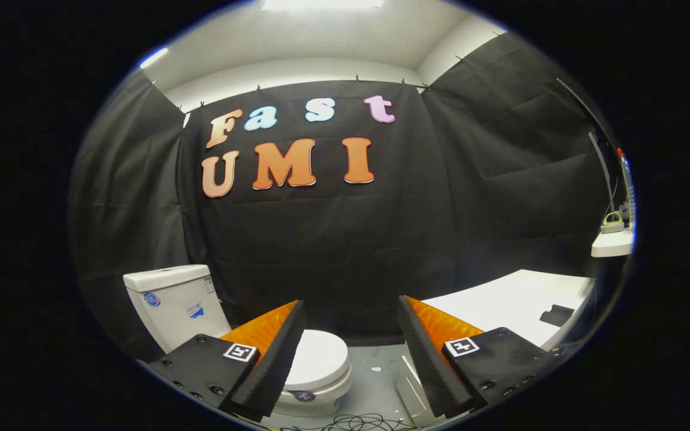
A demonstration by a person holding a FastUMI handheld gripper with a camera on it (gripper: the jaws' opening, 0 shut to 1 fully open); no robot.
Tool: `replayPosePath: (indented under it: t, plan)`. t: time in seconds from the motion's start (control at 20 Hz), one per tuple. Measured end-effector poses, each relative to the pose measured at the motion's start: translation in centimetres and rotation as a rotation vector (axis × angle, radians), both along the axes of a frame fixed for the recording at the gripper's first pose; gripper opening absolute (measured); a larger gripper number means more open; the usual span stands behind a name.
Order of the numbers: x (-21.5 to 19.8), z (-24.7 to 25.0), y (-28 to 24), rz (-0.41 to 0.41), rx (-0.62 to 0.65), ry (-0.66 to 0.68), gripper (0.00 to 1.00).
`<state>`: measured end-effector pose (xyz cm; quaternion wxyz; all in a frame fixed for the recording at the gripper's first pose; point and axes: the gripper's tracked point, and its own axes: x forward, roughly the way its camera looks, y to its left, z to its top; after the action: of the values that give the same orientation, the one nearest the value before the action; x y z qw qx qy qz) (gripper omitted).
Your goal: Open the toilet lid.
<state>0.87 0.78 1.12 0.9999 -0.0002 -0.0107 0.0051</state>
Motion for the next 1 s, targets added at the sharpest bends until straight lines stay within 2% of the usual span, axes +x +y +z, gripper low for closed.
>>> replayPosePath:
  t: [0.25, 0.4, 0.6, 0.7, 0.9, 1.0]
  plan:
    - [4.1, 2.4, 2.4, 0.029, 0.008, -0.054, 0.98]
    - [6.9, 1.3, 5.1, 0.068, 0.086, -0.047, 0.98]
    - [8.6, -5.8, 9.5, 0.168, 0.253, 0.085, 0.98]
    - [7.5, -10.7, 10.7, 0.192, 0.355, 0.189, 0.98]
    - [5.7, -17.5, 12.5, 0.269, 0.539, 0.309, 0.98]
    - [5.1, -20.7, 12.0, 0.271, 0.645, 0.387, 0.98]
